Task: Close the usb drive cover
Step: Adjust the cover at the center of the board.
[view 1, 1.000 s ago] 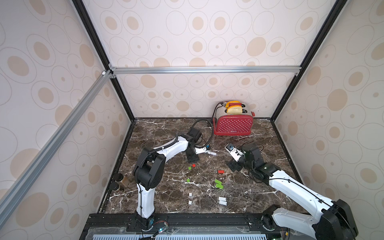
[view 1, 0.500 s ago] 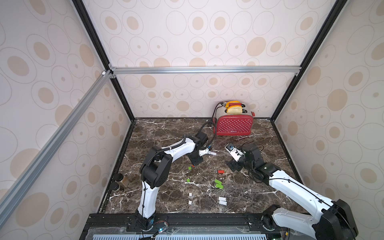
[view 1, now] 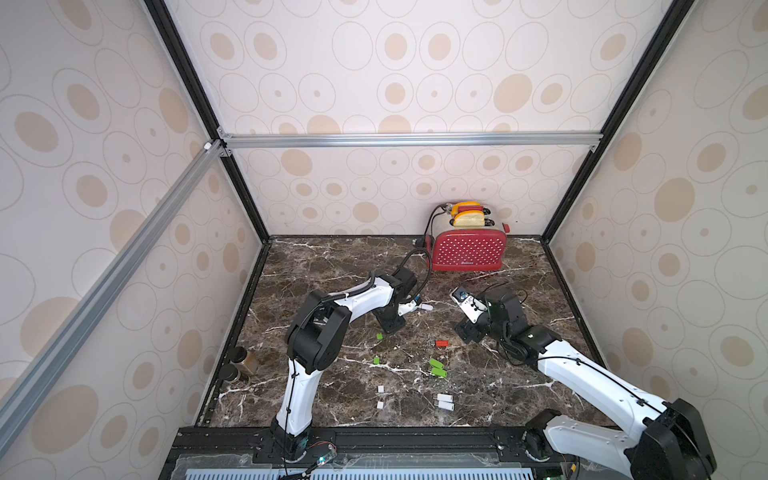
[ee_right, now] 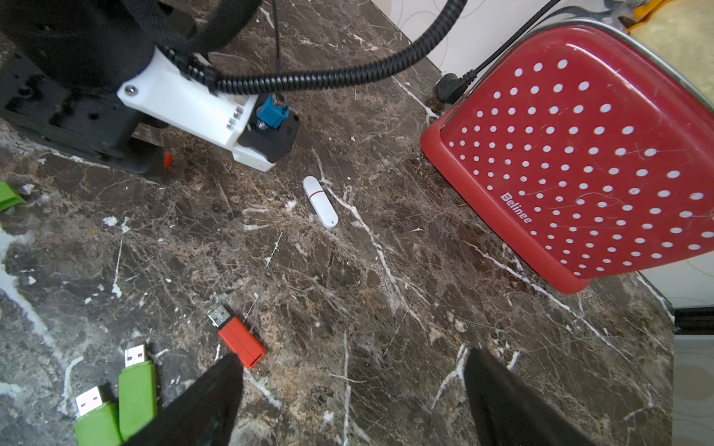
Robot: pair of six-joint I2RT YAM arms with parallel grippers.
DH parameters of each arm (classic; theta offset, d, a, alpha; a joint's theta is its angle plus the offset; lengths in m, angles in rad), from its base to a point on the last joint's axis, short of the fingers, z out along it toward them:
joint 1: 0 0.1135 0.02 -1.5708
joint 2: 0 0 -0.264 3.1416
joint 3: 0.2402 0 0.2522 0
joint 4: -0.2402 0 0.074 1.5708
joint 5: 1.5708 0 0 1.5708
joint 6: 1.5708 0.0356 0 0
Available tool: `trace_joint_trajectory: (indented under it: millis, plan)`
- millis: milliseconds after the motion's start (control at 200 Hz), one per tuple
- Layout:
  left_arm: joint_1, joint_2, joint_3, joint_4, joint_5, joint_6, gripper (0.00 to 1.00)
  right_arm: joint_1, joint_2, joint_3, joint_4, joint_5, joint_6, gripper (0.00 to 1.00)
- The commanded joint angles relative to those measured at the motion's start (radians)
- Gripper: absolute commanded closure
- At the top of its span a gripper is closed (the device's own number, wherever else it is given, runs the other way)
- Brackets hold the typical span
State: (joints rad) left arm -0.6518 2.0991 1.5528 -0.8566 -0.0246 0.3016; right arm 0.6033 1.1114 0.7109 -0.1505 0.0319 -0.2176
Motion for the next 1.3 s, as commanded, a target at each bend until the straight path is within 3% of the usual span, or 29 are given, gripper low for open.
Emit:
trace_joint_trajectory:
  millis: [0,416,691,1017,1117,1217,1292]
  plan:
    - [-0.006,0.022,0.024,-0.024,-0.017,-0.01,0.38,-0.005,0.0,0.01,-0.011,0.006,0.006,0.07]
    - [0.033,0.017,0.022,0.001,-0.096,-0.049,0.38,-0.005,0.0,0.011,-0.01,0.006,0.002,0.06]
    - [0.118,0.016,0.062,-0.005,-0.059,-0.079,0.38,-0.004,0.002,0.01,-0.008,0.005,0.001,0.07]
    - [0.22,-0.039,0.1,-0.027,-0.009,-0.019,0.38,-0.005,0.001,0.009,-0.008,0.003,0.001,0.06]
    - [0.249,-0.056,0.13,-0.061,0.072,0.127,0.39,-0.006,0.001,0.01,-0.009,0.001,0.001,0.06]
    - [0.251,-0.126,0.068,-0.053,0.136,0.383,0.38,-0.005,0.001,0.007,-0.011,0.0,0.001,0.06]
    - [0.264,-0.172,0.019,-0.128,0.27,0.632,0.33,-0.005,0.0,0.007,-0.008,-0.002,0.001,0.06]
